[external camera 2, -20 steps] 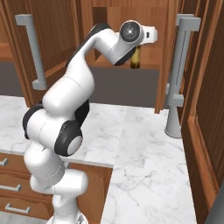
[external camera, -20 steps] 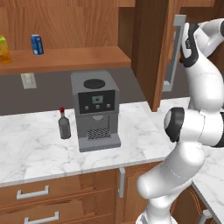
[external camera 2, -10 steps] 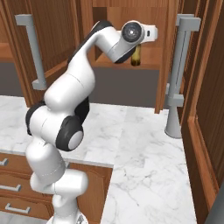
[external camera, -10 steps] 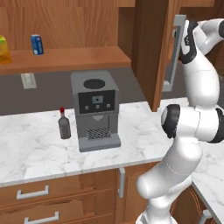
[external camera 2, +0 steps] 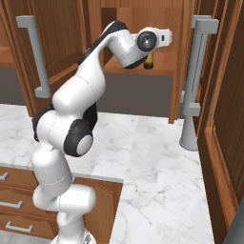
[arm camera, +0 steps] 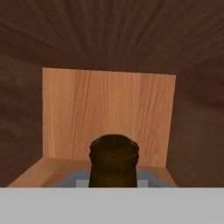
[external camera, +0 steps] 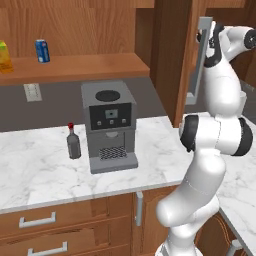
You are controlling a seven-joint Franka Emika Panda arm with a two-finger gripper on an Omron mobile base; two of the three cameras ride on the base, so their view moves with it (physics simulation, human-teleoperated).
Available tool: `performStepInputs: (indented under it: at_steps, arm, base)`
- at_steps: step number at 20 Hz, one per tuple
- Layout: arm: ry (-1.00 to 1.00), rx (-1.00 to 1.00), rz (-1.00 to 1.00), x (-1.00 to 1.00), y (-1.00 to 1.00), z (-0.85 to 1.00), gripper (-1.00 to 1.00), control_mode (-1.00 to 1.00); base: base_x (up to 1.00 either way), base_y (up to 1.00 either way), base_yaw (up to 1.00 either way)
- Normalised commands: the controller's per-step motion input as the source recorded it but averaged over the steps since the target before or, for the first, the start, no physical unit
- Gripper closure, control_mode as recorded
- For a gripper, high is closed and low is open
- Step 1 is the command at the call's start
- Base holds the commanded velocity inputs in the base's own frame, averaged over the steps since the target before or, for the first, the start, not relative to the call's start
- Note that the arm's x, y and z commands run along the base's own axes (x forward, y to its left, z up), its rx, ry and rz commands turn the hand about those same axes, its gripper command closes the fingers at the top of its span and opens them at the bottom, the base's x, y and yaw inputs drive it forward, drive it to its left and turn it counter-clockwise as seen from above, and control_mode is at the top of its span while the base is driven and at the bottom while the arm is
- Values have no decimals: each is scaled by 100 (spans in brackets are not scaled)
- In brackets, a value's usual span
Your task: Sort all alcoholic drinks to one cabinet, and non-alcoholic drinks to the other.
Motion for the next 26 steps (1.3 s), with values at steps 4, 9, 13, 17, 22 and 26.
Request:
performStepInputs:
  at_steps: [4, 9, 13, 17, 22, 26]
  arm:
    - [0, 0, 0, 39, -8, 0, 100, -100]
    - [0, 0, 0, 43, -14, 0, 100, -100]
    - [0, 0, 0, 32, -15, 0, 100, -100]
    - [0, 0, 0, 11, -24, 0, 100, -100]
    - [0, 0, 0, 0, -13, 0, -100, -100]
    - [1, 0, 0, 0, -3, 0, -100, -100]
  base:
    - [0, 0, 0]
    - [0, 0, 0]
    - [0, 0, 0]
    - [0, 0, 0]
    - [0, 0, 0]
    - [0, 0, 0]
